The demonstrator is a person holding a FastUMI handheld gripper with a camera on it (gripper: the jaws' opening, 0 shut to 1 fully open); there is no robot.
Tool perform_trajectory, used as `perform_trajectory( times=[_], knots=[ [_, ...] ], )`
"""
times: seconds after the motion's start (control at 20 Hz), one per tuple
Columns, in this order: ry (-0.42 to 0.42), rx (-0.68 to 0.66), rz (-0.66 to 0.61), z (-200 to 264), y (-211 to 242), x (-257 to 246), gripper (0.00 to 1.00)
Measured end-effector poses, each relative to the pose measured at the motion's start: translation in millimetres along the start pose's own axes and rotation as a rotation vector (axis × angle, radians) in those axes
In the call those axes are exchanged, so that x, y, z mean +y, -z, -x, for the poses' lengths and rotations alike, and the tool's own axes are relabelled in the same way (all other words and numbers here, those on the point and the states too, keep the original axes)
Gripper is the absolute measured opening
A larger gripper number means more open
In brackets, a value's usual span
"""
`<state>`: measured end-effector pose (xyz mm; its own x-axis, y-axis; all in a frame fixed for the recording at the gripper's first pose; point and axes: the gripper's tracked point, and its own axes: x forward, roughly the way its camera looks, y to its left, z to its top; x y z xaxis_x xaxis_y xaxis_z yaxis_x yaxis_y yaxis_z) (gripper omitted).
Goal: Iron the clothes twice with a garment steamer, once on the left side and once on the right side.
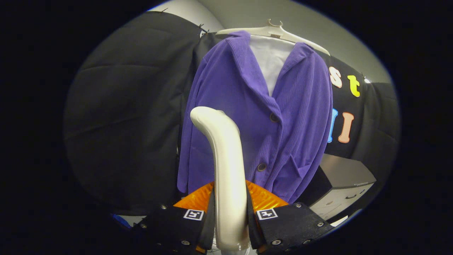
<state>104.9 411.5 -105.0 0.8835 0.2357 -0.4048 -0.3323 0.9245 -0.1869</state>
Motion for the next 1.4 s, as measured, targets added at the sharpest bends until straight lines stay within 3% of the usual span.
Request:
perform_trajectory(
  times=[0.4,1.4],
  knots=[
    [0.007,0.034,0.033,-10,37,6,0.4],
    [-0.056,0.31,0.069,-35,183,26,0.4]
  ],
)
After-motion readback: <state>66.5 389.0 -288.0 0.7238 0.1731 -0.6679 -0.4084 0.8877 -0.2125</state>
